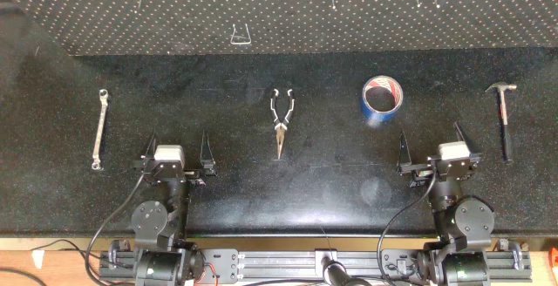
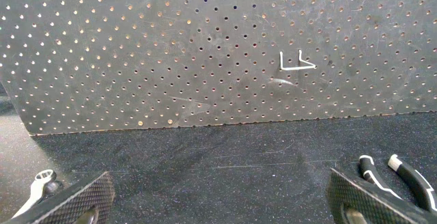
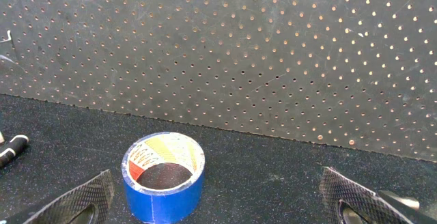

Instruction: Place Tools Onto Pegboard

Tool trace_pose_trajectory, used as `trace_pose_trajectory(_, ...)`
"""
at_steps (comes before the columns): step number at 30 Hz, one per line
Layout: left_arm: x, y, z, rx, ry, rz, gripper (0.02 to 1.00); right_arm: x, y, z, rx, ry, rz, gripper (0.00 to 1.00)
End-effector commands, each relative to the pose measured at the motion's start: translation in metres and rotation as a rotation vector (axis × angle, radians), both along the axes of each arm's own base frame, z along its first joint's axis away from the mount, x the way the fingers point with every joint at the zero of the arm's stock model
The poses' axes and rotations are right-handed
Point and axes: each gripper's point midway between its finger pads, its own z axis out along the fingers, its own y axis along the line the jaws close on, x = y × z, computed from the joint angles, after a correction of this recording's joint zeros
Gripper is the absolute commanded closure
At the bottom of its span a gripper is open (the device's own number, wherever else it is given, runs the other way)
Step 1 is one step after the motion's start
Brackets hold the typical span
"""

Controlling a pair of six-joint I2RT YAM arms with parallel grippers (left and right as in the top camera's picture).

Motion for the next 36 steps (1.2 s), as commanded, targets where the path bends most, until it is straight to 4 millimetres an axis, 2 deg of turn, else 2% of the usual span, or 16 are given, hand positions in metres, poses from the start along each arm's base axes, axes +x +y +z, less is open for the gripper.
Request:
trace_pose_trajectory(1, -0.0008, -0.0013, 0.0017, 0.011, -0.011, -0.007, 0.023, -0.0001, -0.0002, -0.0012, -0.014, -0.001, -0.003, 0.018)
trace_pose_trajectory(36, -0.0008, -0.0013, 0.0017, 0.011, -0.011, -0.007, 0.023, -0.0001, -0.0002, -0.0012, -0.014, -0.001, -0.003, 0.018)
